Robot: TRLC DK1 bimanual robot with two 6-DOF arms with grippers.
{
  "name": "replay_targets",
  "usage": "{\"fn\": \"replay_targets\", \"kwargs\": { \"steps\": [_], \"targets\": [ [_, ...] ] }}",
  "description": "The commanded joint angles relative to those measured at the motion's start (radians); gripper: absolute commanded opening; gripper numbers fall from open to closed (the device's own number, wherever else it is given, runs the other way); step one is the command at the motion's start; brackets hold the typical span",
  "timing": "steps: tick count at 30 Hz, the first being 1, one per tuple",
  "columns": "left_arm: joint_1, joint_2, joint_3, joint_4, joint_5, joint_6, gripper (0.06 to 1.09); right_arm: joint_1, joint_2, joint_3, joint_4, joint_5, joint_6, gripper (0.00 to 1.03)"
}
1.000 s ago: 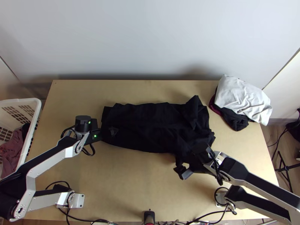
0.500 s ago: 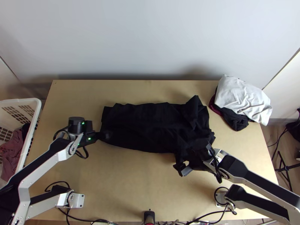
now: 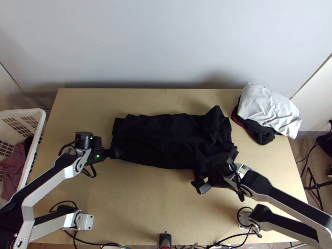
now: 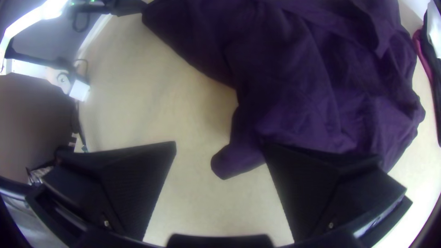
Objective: Fold the t-shirt
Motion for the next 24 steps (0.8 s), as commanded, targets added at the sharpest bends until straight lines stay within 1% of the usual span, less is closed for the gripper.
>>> {"fn": "replay_targets", "kwargs": {
  "steps": [1, 2, 3, 4, 5, 6, 8, 9, 10, 11, 12, 14, 15, 20, 24],
  "targets": [
    [-0.081, 0.063, 0.018, 0.049, 0.002, -0.073, 1.03, -0.009, 0.004, -0.017, -0.001, 0.01, -0.002, 0.87],
    [-0.092, 0.072, 0.025, 0.049, 0.005, -0.085, 1.03, -0.012, 0.004, -0.019, -0.001, 0.012, -0.002, 0.87],
    [-0.098, 0.075, 0.028, 0.049, 0.01, -0.094, 1.0, -0.017, 0.004, -0.019, 0.002, 0.018, -0.002, 0.86],
    [-0.105, 0.08, 0.033, 0.049, 0.016, -0.105, 0.96, -0.021, 0.004, -0.02, 0.004, 0.021, -0.003, 0.81],
    [-0.109, 0.086, 0.037, 0.051, 0.022, -0.114, 0.92, -0.027, 0.004, -0.019, 0.008, 0.029, -0.005, 0.7],
    [-0.11, 0.095, 0.042, 0.051, 0.025, -0.12, 0.9, -0.033, 0.004, -0.022, 0.019, 0.032, -0.006, 0.63],
    [-0.11, 0.124, 0.05, 0.052, 0.028, -0.122, 0.86, -0.044, 0.004, -0.028, 0.039, 0.036, -0.006, 0.58],
    [-0.107, 0.14, 0.053, 0.054, 0.028, -0.122, 0.73, -0.044, 0.005, -0.031, 0.054, 0.041, -0.009, 0.53],
    [-0.102, 0.16, 0.054, 0.066, 0.033, -0.123, 0.5, -0.044, 0.005, -0.037, 0.079, 0.055, -0.012, 0.46],
    [-0.093, 0.183, 0.061, 0.082, 0.037, -0.126, 0.2, -0.047, 0.008, -0.04, 0.097, 0.067, -0.014, 0.37],
    [-0.079, 0.213, 0.08, 0.069, 0.042, -0.138, 0.1, -0.053, 0.011, -0.042, 0.11, 0.075, -0.015, 0.29],
    [-0.069, 0.235, 0.105, 0.037, 0.051, -0.135, 0.1, -0.061, 0.013, -0.048, 0.134, 0.111, -0.034, 0.09],
    [-0.066, 0.232, 0.103, 0.039, 0.051, -0.135, 0.1, -0.067, 0.013, -0.05, 0.14, 0.121, -0.044, 0.03],
    [-0.067, 0.207, 0.085, 0.042, 0.051, -0.135, 0.09, -0.081, -0.002, -0.054, 0.12, 0.131, -0.044, 0.03],
    [-0.067, 0.167, 0.08, 0.029, 0.051, -0.135, 0.09, -0.081, -0.024, -0.065, 0.107, 0.139, -0.067, 0.03]
  ]
}}
